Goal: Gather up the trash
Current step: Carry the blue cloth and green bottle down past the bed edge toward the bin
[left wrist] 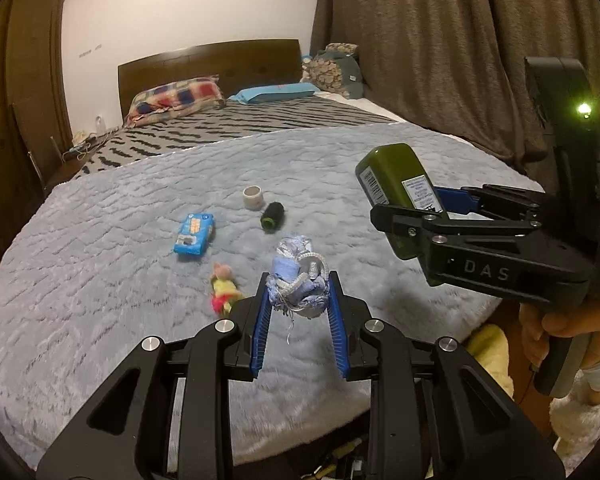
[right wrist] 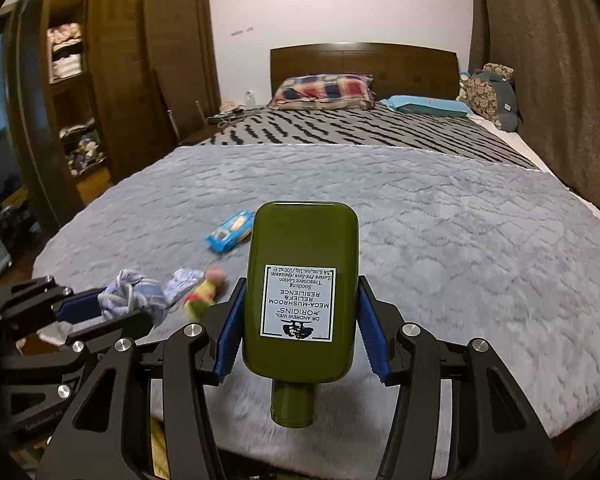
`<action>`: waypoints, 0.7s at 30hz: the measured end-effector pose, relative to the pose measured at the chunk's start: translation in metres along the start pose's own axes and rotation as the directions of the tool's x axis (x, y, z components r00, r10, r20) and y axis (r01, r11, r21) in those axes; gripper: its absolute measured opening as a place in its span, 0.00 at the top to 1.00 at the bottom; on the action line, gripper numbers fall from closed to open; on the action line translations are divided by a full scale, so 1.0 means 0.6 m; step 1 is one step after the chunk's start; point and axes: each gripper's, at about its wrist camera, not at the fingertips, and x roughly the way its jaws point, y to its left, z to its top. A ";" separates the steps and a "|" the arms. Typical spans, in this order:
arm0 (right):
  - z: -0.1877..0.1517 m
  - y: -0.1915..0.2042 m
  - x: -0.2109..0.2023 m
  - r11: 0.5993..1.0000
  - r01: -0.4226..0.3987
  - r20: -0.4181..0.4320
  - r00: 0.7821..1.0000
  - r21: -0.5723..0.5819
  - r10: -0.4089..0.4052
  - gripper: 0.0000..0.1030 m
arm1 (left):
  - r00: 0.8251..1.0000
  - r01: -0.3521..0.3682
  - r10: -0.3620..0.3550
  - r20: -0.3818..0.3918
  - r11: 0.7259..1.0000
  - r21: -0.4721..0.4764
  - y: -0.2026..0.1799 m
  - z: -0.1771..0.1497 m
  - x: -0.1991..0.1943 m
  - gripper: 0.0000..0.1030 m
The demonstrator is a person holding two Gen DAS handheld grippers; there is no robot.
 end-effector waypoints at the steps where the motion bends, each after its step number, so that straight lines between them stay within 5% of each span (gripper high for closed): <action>1: -0.007 0.002 -0.009 1.000 -0.002 0.003 1.000 0.000 0.002 0.49 | 1.000 -0.003 0.003 -0.002 1.000 0.002 -0.003 -0.006 -0.004 0.76; 8: -0.071 0.010 -0.057 0.999 -0.038 -0.008 0.999 0.010 0.038 0.49 | 0.998 0.019 -0.019 -0.054 1.000 0.004 -0.029 -0.076 -0.019 0.76; 13: -0.144 0.007 -0.047 0.997 -0.059 -0.090 0.994 0.045 0.063 0.49 | 0.992 0.041 -0.044 -0.120 0.999 -0.022 -0.042 -0.138 -0.011 0.76; 21: -0.256 0.014 -0.005 0.991 -0.066 -0.232 0.968 0.114 0.091 0.49 | 0.953 0.067 -0.090 -0.288 0.994 -0.089 -0.043 -0.249 0.038 0.76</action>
